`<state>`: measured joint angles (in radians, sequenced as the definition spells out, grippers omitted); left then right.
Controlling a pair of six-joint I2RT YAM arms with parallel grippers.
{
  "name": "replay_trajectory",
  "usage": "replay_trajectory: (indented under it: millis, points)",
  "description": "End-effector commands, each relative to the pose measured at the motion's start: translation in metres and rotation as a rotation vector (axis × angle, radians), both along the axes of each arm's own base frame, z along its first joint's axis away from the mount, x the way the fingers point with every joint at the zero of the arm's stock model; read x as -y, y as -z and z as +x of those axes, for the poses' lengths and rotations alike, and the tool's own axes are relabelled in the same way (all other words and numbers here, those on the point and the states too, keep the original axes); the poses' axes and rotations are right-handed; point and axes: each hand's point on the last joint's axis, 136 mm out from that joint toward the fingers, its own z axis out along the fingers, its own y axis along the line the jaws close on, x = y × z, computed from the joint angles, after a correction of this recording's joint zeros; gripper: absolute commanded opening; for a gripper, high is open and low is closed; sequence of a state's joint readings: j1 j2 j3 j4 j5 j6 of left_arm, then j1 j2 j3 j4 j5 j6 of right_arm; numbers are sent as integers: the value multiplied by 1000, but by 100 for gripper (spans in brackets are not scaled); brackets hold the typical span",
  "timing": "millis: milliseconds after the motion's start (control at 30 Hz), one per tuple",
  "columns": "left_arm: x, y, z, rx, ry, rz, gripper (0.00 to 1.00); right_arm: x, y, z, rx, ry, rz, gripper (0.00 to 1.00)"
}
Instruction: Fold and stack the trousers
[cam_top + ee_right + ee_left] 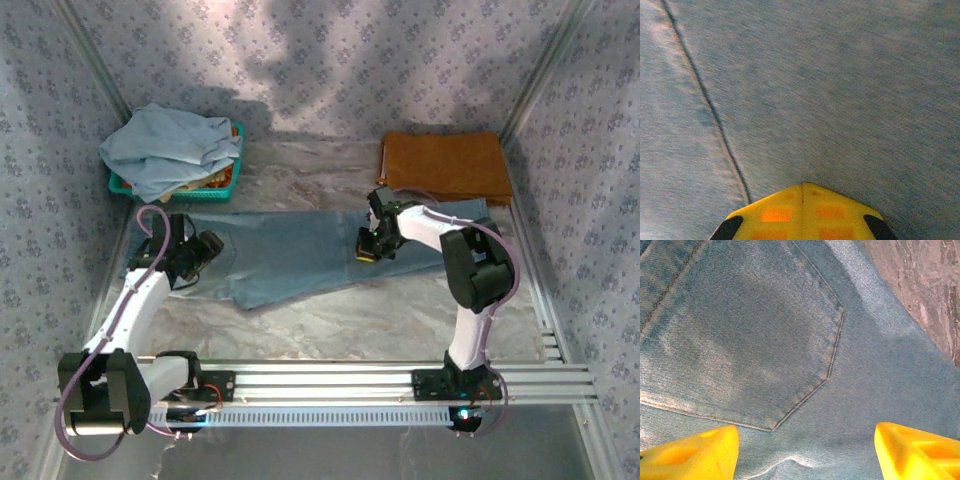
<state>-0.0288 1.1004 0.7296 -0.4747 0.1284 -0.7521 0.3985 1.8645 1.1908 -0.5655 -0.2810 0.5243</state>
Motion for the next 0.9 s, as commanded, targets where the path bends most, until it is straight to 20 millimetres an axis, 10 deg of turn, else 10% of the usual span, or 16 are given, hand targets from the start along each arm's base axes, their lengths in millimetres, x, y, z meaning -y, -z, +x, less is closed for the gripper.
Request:
replay_trajectory:
  millis: [0,133,367,667,867]
  points:
    - [13,-32,14,60,36,-24,72,33,-44,3,53,7,-134,6]
    - [15,-39,21,68,25,0,75,21,-69,21,96,-3,-91,8]
    - [23,31,52,-20,-30,-66,71,-6,-34,50,21,-82,-33,4]
    - [-9,112,37,-190,-200,-66,67,72,11,36,-91,65,-84,5]
    - [-28,130,25,-253,-256,-74,65,132,-2,36,-73,242,-53,22]
